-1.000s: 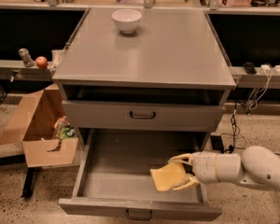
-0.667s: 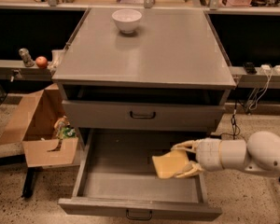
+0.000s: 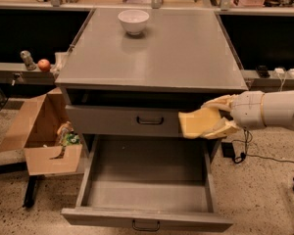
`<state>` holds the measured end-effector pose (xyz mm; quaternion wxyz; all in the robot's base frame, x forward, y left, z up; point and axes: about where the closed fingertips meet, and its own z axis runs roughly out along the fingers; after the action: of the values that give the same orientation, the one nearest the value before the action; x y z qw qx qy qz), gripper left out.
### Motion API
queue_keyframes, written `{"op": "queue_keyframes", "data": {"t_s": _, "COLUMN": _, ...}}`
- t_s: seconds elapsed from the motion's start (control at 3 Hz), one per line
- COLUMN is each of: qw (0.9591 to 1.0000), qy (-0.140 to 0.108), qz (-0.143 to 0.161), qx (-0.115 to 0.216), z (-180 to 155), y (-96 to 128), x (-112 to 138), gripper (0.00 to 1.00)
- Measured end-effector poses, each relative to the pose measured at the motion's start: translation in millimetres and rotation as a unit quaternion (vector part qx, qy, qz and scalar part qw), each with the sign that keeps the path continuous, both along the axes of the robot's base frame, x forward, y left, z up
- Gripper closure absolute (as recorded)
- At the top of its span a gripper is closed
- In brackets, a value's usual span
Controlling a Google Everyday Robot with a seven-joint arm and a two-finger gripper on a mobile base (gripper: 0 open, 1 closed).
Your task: Pick sponge from middle drawer and place on counter
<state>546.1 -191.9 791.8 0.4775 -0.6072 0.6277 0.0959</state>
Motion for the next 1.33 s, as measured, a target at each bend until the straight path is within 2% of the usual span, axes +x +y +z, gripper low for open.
{"op": "queue_keyframes", "data": {"t_s": 0.33, "qw": 1.0000, "qy": 0.000, "qz": 0.000, "qx": 0.000, "z": 0.0, "y": 0.0, "x": 0.0, "gripper": 1.00}}
{"op": "queue_keyframes", "data": {"t_s": 0.67, "qw": 0.9998, "qy": 0.003, "qz": -0.014, "qx": 0.011, "z": 22.9, "y": 0.0, "x": 15.6, "gripper": 1.00}}
{"op": "queue_keyframes", "data": {"t_s": 1.0, "qw": 0.9986, "qy": 0.004, "qz": -0.040, "qx": 0.034, "z": 82.4, "y": 0.7, "x": 63.0, "gripper": 1.00}}
{"op": "queue_keyframes", "data": {"t_s": 1.33, "qw": 0.9968, "qy": 0.006, "qz": -0.061, "qx": 0.051, "z": 108.1, "y": 1.8, "x": 92.3, "gripper": 1.00}}
